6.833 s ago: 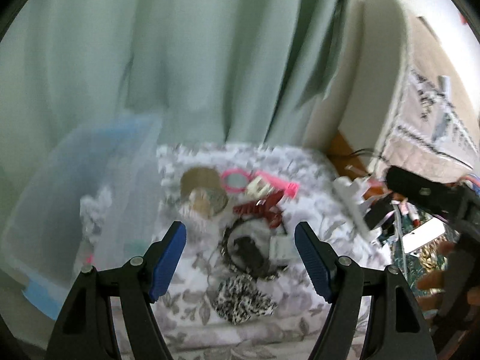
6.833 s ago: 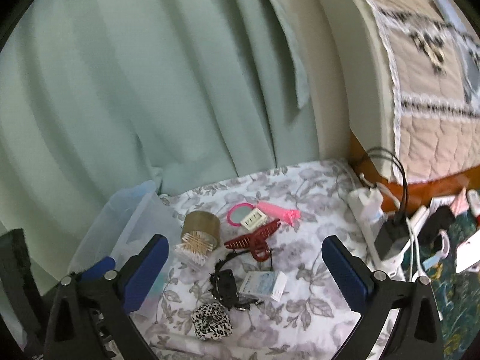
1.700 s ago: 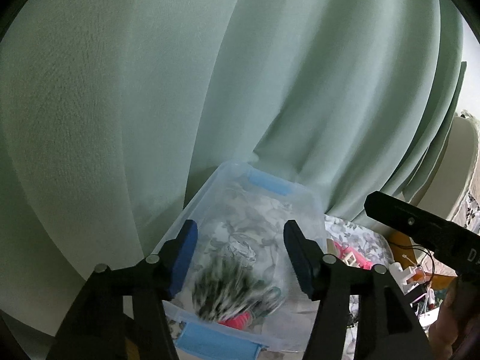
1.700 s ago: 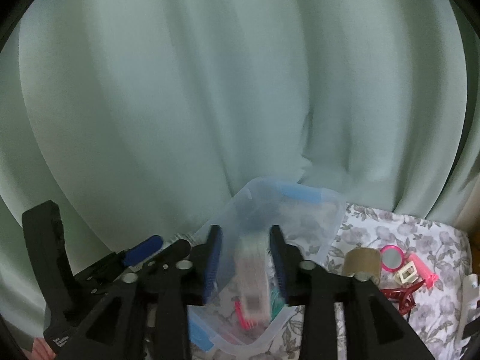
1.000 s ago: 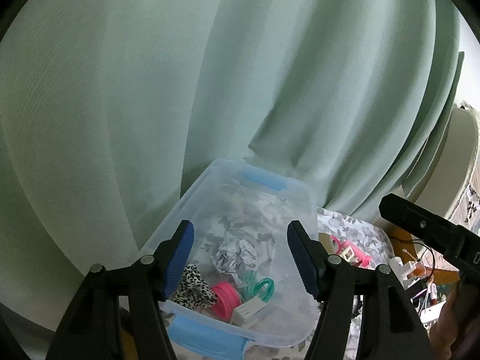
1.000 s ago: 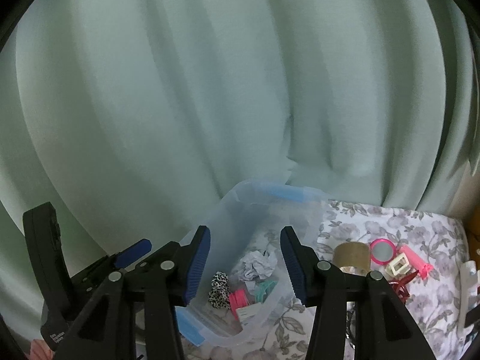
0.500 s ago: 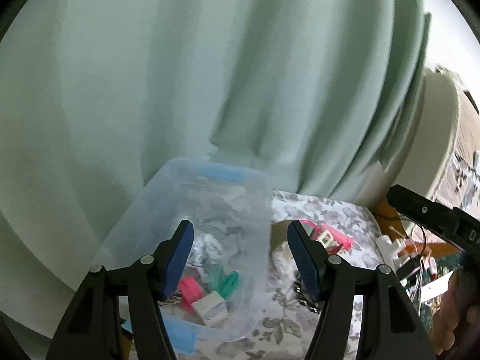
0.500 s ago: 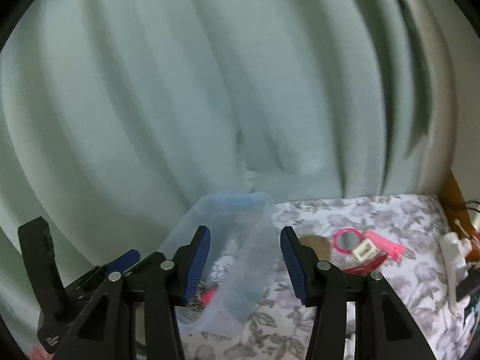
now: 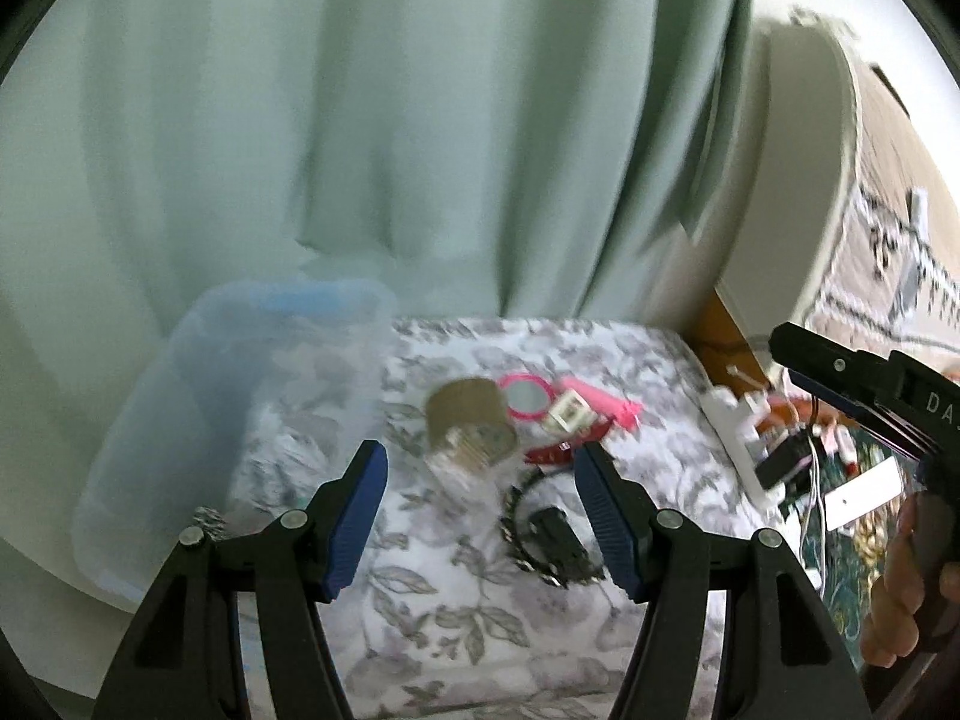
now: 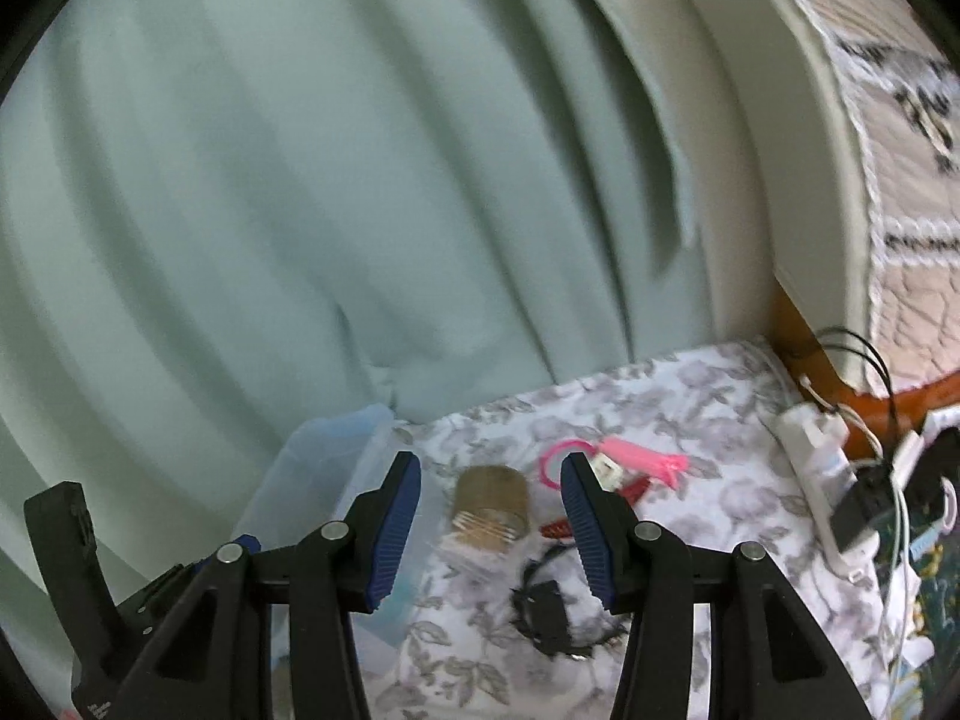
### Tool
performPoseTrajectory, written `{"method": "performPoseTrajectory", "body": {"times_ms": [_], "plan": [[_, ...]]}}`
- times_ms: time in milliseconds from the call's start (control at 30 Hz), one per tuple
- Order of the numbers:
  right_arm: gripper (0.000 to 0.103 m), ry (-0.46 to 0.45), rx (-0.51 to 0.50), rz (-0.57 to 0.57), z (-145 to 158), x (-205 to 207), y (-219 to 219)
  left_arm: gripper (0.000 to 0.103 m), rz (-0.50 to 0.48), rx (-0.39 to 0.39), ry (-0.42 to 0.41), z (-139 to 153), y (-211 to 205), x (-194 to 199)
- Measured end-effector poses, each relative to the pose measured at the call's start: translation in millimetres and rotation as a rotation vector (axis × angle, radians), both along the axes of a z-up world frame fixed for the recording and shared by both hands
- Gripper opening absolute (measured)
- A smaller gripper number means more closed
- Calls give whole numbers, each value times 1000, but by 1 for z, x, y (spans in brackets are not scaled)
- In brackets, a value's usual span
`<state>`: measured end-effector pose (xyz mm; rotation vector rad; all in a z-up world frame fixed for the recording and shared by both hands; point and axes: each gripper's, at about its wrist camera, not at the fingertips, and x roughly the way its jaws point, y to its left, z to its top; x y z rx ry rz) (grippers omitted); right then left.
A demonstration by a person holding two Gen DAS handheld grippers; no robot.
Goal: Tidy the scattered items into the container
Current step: 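Move both tools back over the black toy car and headband, then grasp the black toy car with the right gripper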
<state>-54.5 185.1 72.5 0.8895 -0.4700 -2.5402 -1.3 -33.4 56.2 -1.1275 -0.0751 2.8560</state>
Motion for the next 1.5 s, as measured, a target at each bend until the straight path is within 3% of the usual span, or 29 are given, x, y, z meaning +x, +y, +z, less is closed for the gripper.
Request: {"method": "performPoseTrajectory", "body": {"times_ms": [267,467,733,1067,1500], "plan": [[53,-130,30,-5,-50,-12,14,66,-36,-18,-100,-36,19,-12],[53,-250,45,8,-95,-21,15,66,-60,31,-212,-74,24,-21],[53,-368,95,59,-142,-33,1,66,-32,25,-334,-124,22,-32],[53,-454,153,163,-182,-45,-43,66,30,46,-411,-158,-2,-39],[53,-507,205,224,-209,-58,-78,66,55,71,-438,-178,-16,-51]]}}
